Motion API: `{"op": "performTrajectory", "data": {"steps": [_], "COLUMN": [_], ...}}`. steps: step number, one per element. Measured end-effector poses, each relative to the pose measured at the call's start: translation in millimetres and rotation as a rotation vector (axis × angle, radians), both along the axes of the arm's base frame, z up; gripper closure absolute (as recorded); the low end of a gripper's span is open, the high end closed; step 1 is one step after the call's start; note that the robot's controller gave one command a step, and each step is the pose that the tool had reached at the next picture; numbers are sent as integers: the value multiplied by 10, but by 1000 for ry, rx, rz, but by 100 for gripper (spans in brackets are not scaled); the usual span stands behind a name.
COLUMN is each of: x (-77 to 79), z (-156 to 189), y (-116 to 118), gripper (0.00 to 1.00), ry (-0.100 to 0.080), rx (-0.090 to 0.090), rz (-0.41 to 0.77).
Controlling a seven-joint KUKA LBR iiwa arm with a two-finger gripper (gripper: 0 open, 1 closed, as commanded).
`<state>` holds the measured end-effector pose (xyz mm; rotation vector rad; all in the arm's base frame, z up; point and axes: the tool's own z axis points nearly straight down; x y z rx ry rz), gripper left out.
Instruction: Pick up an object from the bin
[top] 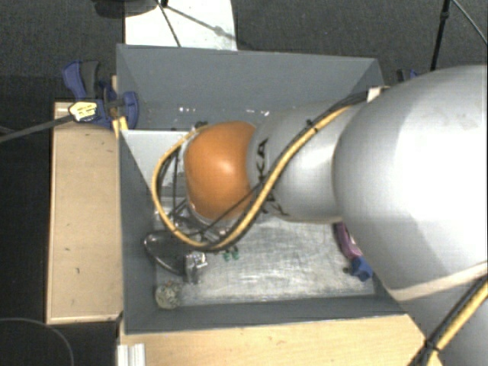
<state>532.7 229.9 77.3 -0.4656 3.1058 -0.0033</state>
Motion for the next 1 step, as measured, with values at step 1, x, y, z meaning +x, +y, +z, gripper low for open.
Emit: {"op": "performTrajectory", "data": {"steps": [1], "x": [514], "z": [1282], "y": [-484], "gripper": [100], "ry": [-8], "rx": [2], "rz": [303]}}
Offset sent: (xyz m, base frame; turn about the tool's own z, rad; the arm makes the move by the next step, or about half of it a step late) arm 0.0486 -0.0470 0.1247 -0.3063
